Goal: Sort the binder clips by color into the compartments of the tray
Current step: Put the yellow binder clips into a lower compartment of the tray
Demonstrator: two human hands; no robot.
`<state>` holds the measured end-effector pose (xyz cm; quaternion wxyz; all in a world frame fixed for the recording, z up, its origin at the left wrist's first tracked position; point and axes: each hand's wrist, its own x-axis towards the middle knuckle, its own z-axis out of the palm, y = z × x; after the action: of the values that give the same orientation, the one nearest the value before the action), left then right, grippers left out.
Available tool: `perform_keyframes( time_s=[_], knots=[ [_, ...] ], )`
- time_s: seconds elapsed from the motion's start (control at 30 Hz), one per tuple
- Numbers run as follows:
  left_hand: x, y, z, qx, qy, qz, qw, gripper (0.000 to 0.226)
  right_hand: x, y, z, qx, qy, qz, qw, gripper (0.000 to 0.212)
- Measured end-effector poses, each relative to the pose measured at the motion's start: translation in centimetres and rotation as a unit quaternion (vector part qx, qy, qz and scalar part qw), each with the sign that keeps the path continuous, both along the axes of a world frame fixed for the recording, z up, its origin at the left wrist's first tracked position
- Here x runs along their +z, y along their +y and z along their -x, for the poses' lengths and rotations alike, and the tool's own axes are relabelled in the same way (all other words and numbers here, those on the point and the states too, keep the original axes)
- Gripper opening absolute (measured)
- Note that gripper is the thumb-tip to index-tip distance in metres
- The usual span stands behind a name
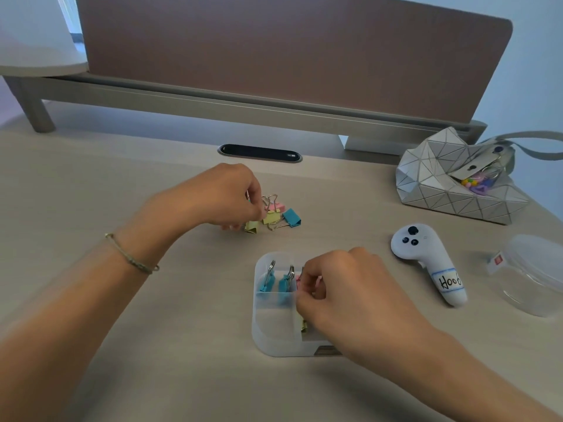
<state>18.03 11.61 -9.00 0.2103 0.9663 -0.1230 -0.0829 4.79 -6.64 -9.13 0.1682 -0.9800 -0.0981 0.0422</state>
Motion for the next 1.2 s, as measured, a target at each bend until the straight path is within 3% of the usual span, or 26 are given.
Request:
perform_keyframes(
  time_s=[0.1, 0.3, 0.4, 0.57, 0.63, 0.7, 0.8, 0.9, 1.0, 1.2],
  knots=[
    [-0.7, 0.0, -0.4, 0.03, -0.042, -0.025, 0.998, 0.011, 0.4, 0.2, 0.2, -0.016, 0.004, -0.028, 0.999, 0.035],
    [-4.2, -1.3, -1.0, 0.093, -0.104, -0.094, 0.986, 0.053, 1.9, -0.8, 0.4, -0.035, -0.016, -0.064, 0.997, 0.044],
    [-5.6, -1.6, -1.2, 0.07, -0.122, -0.101, 0.985, 0.044, 2.1, -1.3, 0.0, -0.034, -0.022, -0.068, 0.997, 0.037],
    [-2.5, -0.2, -1.0, 0.056, -0.042, -0.024, 0.997, 0.012, 2.0, -2.7, -0.8, -0.031, -0.038, -0.118, 0.992, 0.028],
    [0.7, 0.5, 0.0, 0.054, -0.008, 0.101, 0.993, 0.008, 2.3, -3.1, -1.3, -0.029, -0.058, -0.157, 0.985, 0.02],
    [3.9, 0.7, 1.6, 0.032, 0.031, 0.276, 0.96, 0.009, 2.5, -3.3, -1.7, -0.012, -0.089, -0.226, 0.97, 0.005],
    [6.0, -0.2, 3.8, -0.044, 0.126, 0.415, 0.9, 0.02, 2.1, -3.2, -2.1, 0.023, -0.112, -0.304, 0.946, 0.03],
    [5.6, -1.2, 4.3, -0.087, 0.213, 0.454, 0.861, 0.024, 2.1, -3.0, -2.2, 0.045, -0.178, -0.353, 0.917, 0.029],
    [4.8, -1.6, 4.1, -0.099, 0.245, 0.446, 0.855, 0.021, 2.3, -3.9, -2.1, 0.053, -0.22, -0.391, 0.892, 0.022],
    [4.1, -2.6, 4.0, -0.094, 0.233, 0.462, 0.85, 0.016, 2.6, -4.6, -0.7, 0.131, -0.253, -0.326, 0.902, 0.022]
  ],
)
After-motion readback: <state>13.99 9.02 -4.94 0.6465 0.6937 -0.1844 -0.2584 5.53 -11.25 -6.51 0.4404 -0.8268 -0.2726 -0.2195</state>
